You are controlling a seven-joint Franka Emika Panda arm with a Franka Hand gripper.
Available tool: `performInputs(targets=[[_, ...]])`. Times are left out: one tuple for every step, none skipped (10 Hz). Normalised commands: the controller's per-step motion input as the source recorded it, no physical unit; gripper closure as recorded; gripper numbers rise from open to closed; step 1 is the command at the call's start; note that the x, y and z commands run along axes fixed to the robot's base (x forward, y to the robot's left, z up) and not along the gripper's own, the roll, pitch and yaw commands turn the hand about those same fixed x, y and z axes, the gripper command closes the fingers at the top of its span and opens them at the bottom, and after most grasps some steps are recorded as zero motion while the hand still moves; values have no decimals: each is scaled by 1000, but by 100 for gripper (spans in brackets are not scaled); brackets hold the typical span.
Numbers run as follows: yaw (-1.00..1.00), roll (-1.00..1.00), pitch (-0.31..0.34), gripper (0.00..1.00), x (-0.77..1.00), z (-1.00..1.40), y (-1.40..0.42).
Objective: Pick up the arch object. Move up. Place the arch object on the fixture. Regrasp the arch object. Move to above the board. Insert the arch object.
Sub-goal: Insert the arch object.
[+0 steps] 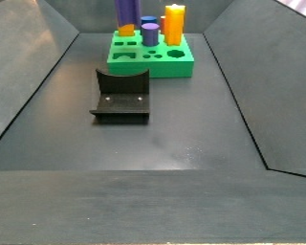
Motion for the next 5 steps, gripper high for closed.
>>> performInputs(targets=[[0, 79, 107, 100, 880, -34, 674], [0, 93, 116, 100, 857, -26, 689], [0, 26, 170, 100, 934, -134, 557], [-106, -23, 169, 100, 194, 0, 40], [0, 0, -16, 100, 0, 0, 0]])
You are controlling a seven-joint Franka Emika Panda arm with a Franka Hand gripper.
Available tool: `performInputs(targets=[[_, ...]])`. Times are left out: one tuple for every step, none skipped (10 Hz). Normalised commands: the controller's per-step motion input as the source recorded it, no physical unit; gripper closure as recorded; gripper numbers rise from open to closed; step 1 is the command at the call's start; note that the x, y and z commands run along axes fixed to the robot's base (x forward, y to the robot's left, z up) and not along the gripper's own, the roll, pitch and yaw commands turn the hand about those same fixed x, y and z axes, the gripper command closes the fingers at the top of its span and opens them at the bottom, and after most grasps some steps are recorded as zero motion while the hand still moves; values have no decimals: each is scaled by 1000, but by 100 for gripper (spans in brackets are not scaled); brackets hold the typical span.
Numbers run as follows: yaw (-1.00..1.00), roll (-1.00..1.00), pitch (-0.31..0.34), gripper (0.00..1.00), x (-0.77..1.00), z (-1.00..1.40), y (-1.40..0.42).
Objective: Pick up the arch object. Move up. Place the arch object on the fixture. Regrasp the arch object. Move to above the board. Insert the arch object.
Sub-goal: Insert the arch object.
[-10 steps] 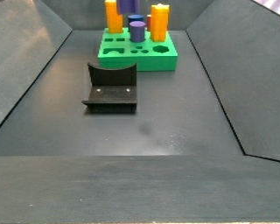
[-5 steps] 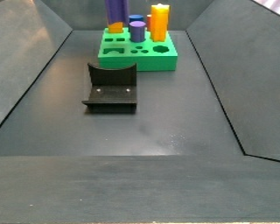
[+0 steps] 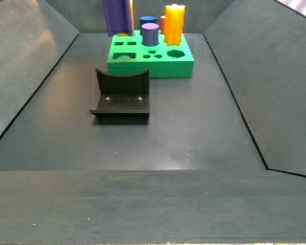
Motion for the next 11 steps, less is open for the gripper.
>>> performInputs(targets=[[26, 183, 0, 100, 123, -500, -69], [94, 354, 0, 100, 123, -606, -166], [94, 371, 0, 100, 0, -606, -151], [100, 139, 0, 100, 89, -200, -197], [23, 39, 0, 100, 69, -89, -100], [77, 146, 4, 100, 77, -51, -217], [86, 156, 7, 100, 0, -83, -160], [29, 39, 0, 100, 9, -29, -120], [74, 63, 0, 100, 0, -69, -46], [131, 114, 0, 100, -40, -160, 0], [46, 139, 0, 100, -214, -154, 0]])
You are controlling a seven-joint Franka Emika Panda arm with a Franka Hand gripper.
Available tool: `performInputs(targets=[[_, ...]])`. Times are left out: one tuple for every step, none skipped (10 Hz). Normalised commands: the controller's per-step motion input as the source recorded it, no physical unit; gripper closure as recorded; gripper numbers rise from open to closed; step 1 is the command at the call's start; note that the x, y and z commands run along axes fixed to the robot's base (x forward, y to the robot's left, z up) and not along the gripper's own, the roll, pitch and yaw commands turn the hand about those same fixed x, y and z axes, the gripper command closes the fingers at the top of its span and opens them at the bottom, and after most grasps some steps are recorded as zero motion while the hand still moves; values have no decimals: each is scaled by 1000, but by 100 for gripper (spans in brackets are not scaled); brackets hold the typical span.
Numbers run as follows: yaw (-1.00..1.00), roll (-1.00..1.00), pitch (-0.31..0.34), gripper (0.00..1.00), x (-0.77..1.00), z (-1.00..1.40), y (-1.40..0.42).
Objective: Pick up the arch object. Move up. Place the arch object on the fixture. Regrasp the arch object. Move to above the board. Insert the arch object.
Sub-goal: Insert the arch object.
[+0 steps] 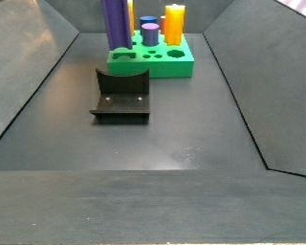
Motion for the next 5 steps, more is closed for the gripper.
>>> performInputs(targets=[[23, 56, -33, 100, 0, 0, -117], [20, 124, -19, 100, -17, -109, -66], [0, 111, -24, 100, 0, -140, -60], [0, 49, -53, 100, 0, -191, 0], [0, 96, -50, 100, -111, -283, 11]])
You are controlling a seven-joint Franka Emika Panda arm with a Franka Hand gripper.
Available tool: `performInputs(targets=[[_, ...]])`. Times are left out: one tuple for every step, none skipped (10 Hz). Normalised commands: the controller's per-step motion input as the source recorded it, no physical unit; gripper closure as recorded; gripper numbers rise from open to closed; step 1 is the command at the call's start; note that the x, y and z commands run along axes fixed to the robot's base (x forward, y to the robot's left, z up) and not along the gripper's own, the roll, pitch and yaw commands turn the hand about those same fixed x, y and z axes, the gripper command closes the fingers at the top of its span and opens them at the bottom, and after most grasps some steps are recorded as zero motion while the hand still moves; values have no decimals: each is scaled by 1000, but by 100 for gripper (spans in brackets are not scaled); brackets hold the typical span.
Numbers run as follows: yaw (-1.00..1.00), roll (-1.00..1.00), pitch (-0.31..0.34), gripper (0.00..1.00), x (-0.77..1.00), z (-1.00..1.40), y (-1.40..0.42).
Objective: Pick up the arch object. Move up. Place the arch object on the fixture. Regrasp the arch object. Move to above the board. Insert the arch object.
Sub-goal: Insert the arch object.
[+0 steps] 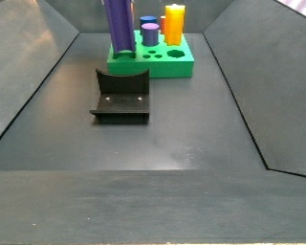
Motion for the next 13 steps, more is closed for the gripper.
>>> performInputs(targets=[[0, 43, -27, 100, 0, -217, 0], [0, 7, 0, 100, 49, -171, 0], [0, 0, 0, 100, 63, -131, 0], [0, 0, 0, 100, 94, -143, 6], [0, 0, 0, 100, 203, -120, 37], [0, 0, 0, 100, 283, -69, 54], [0, 0, 0, 100, 177, -94, 71], [0, 0, 0, 100, 0, -111, 46], [0, 0, 0, 100, 0, -129, 86], [-23, 0, 0, 100, -11, -94, 86], [-46, 0, 0, 100, -6, -54, 69], [0, -23, 0, 100, 0, -37, 77], [-11, -1, 0, 100, -23, -51, 100]])
